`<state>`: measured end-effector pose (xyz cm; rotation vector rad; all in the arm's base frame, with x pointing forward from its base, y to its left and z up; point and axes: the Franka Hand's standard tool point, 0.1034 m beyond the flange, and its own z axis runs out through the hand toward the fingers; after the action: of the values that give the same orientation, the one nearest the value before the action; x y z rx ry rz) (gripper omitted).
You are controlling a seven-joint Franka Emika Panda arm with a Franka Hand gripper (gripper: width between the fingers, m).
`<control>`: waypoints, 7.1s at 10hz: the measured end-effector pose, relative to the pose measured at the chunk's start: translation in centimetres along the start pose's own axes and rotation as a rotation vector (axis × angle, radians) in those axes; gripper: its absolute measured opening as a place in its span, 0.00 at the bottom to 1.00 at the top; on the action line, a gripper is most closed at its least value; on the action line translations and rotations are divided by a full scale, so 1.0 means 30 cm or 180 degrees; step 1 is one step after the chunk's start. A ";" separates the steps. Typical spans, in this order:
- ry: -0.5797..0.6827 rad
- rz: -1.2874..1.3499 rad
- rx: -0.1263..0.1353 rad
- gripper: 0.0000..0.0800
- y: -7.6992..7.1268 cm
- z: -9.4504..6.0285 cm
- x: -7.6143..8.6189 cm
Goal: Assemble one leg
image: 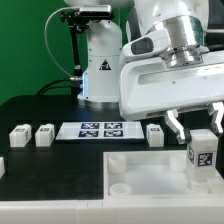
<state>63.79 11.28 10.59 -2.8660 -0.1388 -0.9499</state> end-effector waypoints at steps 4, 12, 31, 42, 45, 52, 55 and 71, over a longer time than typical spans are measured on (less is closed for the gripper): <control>0.0039 -0.0016 -0.0002 0.37 -0.001 -0.002 -0.002; -0.0021 -0.0027 0.0002 0.37 -0.006 0.001 -0.037; -0.0886 0.0439 0.0106 0.81 -0.039 0.017 -0.001; -0.2319 0.1332 -0.0025 0.55 -0.011 0.067 -0.097; -0.2297 0.2245 -0.0363 0.37 -0.012 0.069 -0.093; -0.1816 0.4971 -0.0981 0.37 -0.024 0.098 -0.069; -0.2179 0.3412 -0.0709 0.77 -0.039 0.075 -0.084; -0.1742 0.4490 -0.0777 0.37 0.011 0.106 -0.080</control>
Offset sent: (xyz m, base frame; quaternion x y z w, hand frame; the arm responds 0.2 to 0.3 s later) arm -0.0143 0.0002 -0.0051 -0.0010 -0.0221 -0.0033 0.9998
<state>63.78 11.30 6.60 -2.3149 1.7201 0.1200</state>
